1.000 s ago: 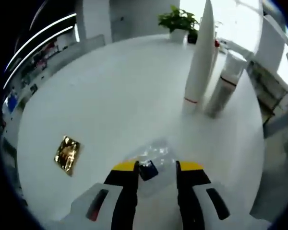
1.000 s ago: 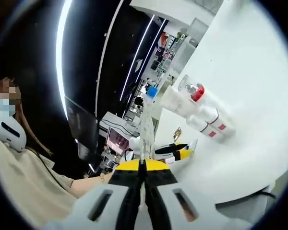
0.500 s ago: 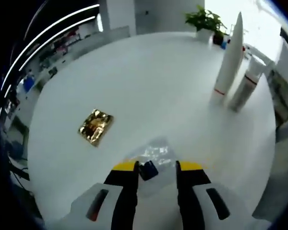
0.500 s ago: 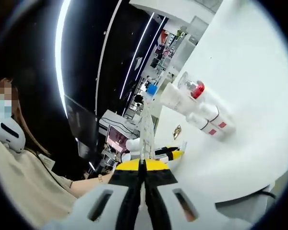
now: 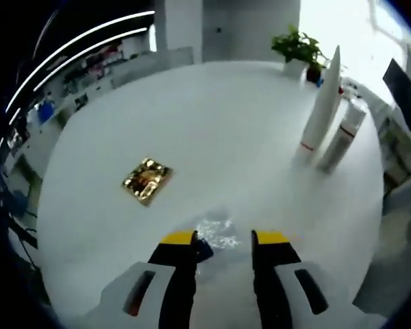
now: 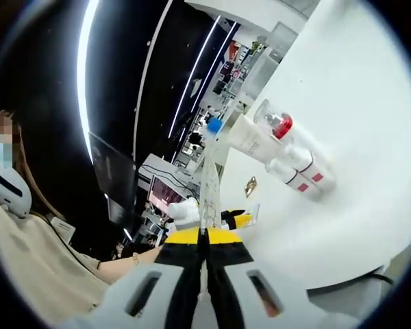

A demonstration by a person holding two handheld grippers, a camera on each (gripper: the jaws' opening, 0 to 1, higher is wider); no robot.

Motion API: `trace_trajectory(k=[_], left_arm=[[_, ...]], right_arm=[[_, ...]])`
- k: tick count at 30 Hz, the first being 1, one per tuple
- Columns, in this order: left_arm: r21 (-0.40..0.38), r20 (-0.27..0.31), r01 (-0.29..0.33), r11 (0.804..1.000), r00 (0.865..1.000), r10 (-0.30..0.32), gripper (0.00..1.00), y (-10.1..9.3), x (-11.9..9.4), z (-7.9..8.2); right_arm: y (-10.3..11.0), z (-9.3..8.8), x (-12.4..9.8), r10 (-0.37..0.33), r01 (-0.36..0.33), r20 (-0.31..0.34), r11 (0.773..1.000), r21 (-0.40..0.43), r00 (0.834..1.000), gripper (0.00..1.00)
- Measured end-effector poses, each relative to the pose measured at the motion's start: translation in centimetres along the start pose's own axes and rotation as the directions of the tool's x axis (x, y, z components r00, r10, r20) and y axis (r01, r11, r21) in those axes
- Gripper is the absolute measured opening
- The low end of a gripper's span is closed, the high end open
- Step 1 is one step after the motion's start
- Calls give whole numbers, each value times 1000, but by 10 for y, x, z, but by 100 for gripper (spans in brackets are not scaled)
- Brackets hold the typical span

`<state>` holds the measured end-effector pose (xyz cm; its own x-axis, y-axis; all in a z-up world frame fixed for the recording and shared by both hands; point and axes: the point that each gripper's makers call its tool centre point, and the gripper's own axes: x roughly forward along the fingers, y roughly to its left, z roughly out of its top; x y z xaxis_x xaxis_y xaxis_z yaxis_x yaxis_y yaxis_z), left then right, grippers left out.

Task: Arrange the skincare products in the storage area until every visible bottle or jar stands upright without overlapping.

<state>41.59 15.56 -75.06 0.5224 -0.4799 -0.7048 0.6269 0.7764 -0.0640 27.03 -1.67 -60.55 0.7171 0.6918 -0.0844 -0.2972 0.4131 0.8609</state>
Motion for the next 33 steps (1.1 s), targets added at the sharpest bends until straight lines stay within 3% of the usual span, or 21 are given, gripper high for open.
trace_trajectory(k=[3,9,14,17,19,21,22,25,28,30,33], left_arm=[[-67,66,83,994,995,-79,32,-20,-13,11],[-59,123,179,982,978,-170,40,-50,-40,20],[-138,182,319,938,939,-293,46,-77,-59,27],[-129,196,324,937,935,-296,47,-80,-67,29],[-135,219,363,922,918,-330,48,-90,-76,33],[-187,274,454,871,876,-398,48,-107,-89,40],[-201,286,478,855,863,-416,48,-111,-92,41],[-232,378,582,779,792,-479,53,-128,-108,55],[-229,384,609,759,774,-504,53,-137,-114,55],[-242,391,646,724,748,-536,52,-146,-117,56],[-272,411,676,685,725,-552,50,-152,-118,57]], right_arm=[[0,1,1,1,-1,6,1000,15,1000,1],[-2,3,2,-10,10,15,1000,22,1000,1],[2,8,9,10,-11,22,1000,23,1000,1],[5,9,13,24,-25,20,999,21,1000,1],[7,9,17,34,-35,17,999,18,999,1],[10,9,22,49,-49,15,999,18,999,1],[11,8,24,54,-55,14,998,19,998,1],[16,8,30,76,-76,7,997,20,997,1],[21,7,34,97,-97,3,995,25,995,1],[25,8,36,116,-116,6,993,37,993,1],[30,9,41,141,-141,14,989,52,990,1]])
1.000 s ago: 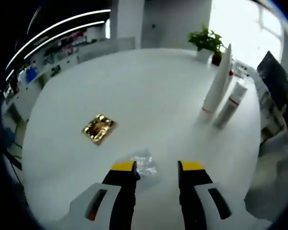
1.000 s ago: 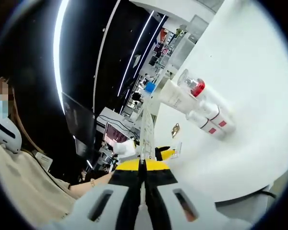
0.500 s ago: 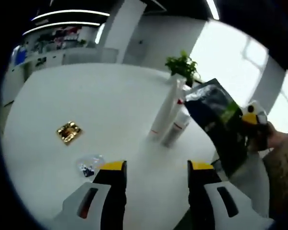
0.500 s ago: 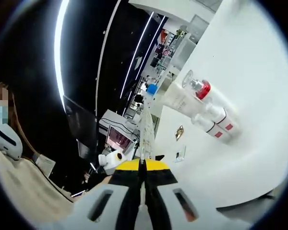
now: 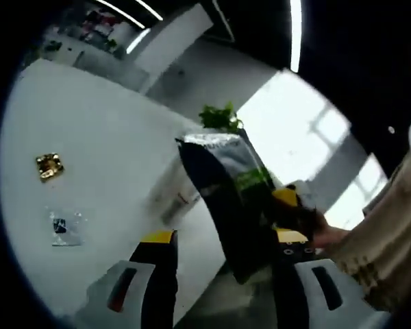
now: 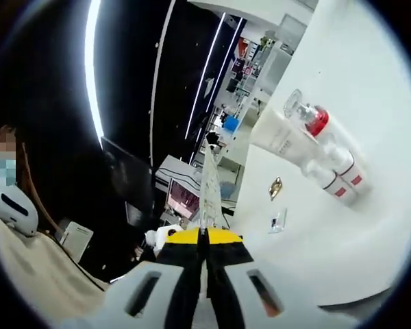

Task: Arrange the skincare products in the storage area until every visible bottle or jar stands upright without overlapping.

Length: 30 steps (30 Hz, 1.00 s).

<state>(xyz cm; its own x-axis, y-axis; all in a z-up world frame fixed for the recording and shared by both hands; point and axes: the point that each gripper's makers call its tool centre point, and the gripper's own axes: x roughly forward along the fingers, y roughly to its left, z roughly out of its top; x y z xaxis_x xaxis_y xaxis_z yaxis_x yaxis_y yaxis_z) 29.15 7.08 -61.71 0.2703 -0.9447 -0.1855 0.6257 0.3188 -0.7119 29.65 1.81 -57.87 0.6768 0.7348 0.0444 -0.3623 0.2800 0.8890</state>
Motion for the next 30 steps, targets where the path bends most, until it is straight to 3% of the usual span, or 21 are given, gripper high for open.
trace_trajectory(k=[1,6,10,13,20,26,30], left_arm=[[-35,14,8,999,1000,-7,47,-1,1,1],[-67,25,11,998,1000,-9,39,-2,1,0],[-77,42,46,996,998,-43,23,-11,-1,3],[-84,39,29,996,999,-26,21,-8,-1,2],[-112,44,-1,994,999,6,6,-3,-8,-2],[-148,56,-8,989,998,17,1,0,-9,-3],[-169,72,-12,986,997,24,0,1,-10,0]], right_arm=[[2,1,2,8,-8,2,1000,2,1000,1],[4,1,6,13,-13,-10,1000,-12,1000,1],[0,-3,6,5,-5,-25,1000,-14,1000,1],[-3,-3,6,-7,7,-24,1000,-17,1000,1],[-16,-4,5,-82,80,-36,994,-74,996,1],[-29,-6,6,-143,138,-39,984,-113,989,4],[-37,-11,9,-184,170,-57,967,-191,981,8]])
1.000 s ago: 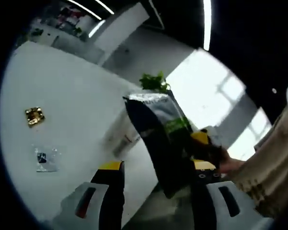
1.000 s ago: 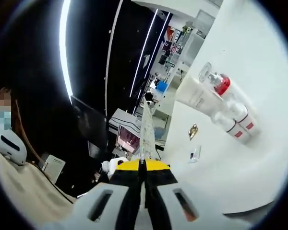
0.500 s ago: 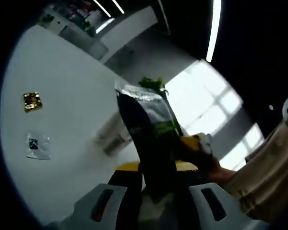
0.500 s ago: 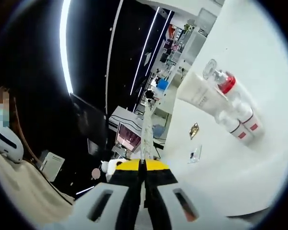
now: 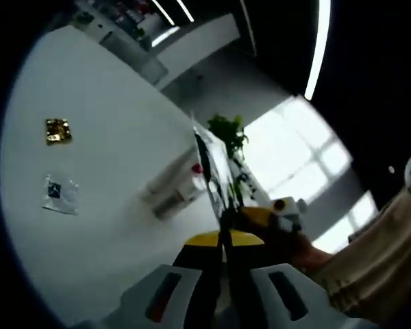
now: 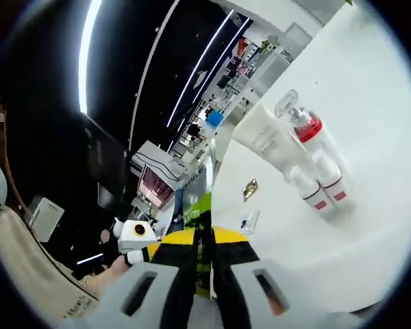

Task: Arrange the skincare products in the storage area until every visible bottle or jar stands upright without overlapping.

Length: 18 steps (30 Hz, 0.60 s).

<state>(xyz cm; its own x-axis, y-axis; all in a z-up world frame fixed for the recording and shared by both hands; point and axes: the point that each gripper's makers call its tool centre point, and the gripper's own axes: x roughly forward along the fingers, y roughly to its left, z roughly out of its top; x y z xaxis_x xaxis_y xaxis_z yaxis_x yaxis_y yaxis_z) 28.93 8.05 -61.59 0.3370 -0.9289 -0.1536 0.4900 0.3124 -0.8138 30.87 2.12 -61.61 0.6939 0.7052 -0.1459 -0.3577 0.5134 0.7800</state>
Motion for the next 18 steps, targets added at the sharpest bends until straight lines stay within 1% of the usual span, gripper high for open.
trace_trajectory(k=[3,9,11,14,16,17,18], left_arm=[[5,-1,-8,1000,1000,8,0,1,-1,0],[-14,17,-7,1000,1000,7,0,2,-2,5],[-41,31,-10,999,999,11,0,5,-2,7],[-75,40,-34,997,998,37,0,15,-3,7],[-108,59,-40,993,997,47,0,21,-4,8],[-145,87,-34,989,995,46,0,22,-4,11],[-159,99,-32,987,994,48,0,24,-5,13]], right_arm=[[-1,-1,1,1,-1,-9,1000,-18,1000,10],[-1,-6,5,6,-7,-33,999,-42,999,18],[-1,-8,5,6,-8,-47,999,-51,999,22],[-3,-11,5,-2,-2,-63,997,-72,998,28],[-6,-15,5,-14,7,-79,997,-81,997,35],[-8,-17,5,-25,17,-85,996,-91,996,37],[-9,-18,5,-30,22,-90,995,-97,995,39]])
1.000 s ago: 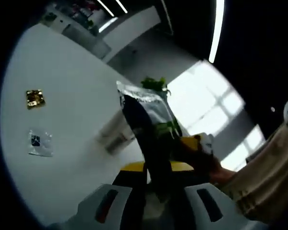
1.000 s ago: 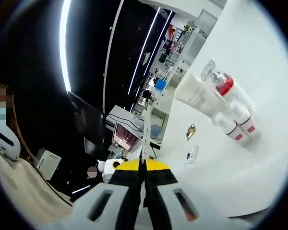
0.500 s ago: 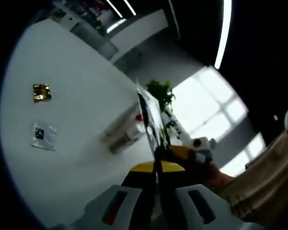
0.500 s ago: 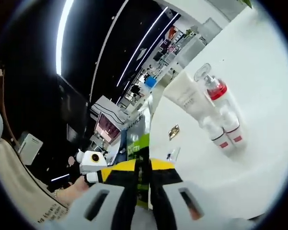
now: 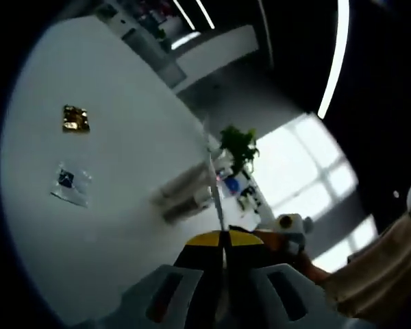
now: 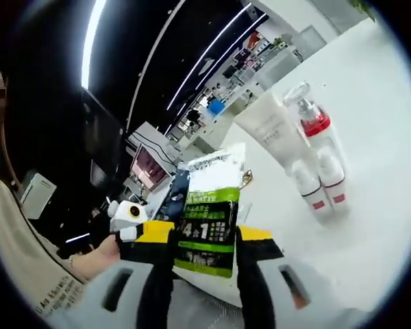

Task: Arrange the skincare products in the storage area until every visible bottle or jar stands upright without overlapping.

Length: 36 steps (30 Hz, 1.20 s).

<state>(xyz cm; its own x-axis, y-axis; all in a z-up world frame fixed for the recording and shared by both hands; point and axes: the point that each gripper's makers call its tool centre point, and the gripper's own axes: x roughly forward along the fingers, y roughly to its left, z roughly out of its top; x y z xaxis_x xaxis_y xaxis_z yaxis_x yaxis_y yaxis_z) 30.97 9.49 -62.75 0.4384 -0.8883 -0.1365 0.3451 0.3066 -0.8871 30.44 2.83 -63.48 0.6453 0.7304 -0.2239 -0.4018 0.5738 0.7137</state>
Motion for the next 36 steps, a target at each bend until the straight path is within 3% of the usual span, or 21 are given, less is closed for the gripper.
trace_trajectory(k=[8,20,36], left_arm=[[-11,-5,-55,998,998,55,0,22,6,-1],[40,-84,-87,995,992,90,0,39,34,-13],[70,-142,-160,985,975,168,0,74,51,-23]], right_arm=[[-11,-7,-5,-41,40,-22,999,-30,999,45],[-30,-5,-20,-122,118,-35,988,-101,992,58],[-49,10,-39,-201,199,9,958,-206,980,67]])
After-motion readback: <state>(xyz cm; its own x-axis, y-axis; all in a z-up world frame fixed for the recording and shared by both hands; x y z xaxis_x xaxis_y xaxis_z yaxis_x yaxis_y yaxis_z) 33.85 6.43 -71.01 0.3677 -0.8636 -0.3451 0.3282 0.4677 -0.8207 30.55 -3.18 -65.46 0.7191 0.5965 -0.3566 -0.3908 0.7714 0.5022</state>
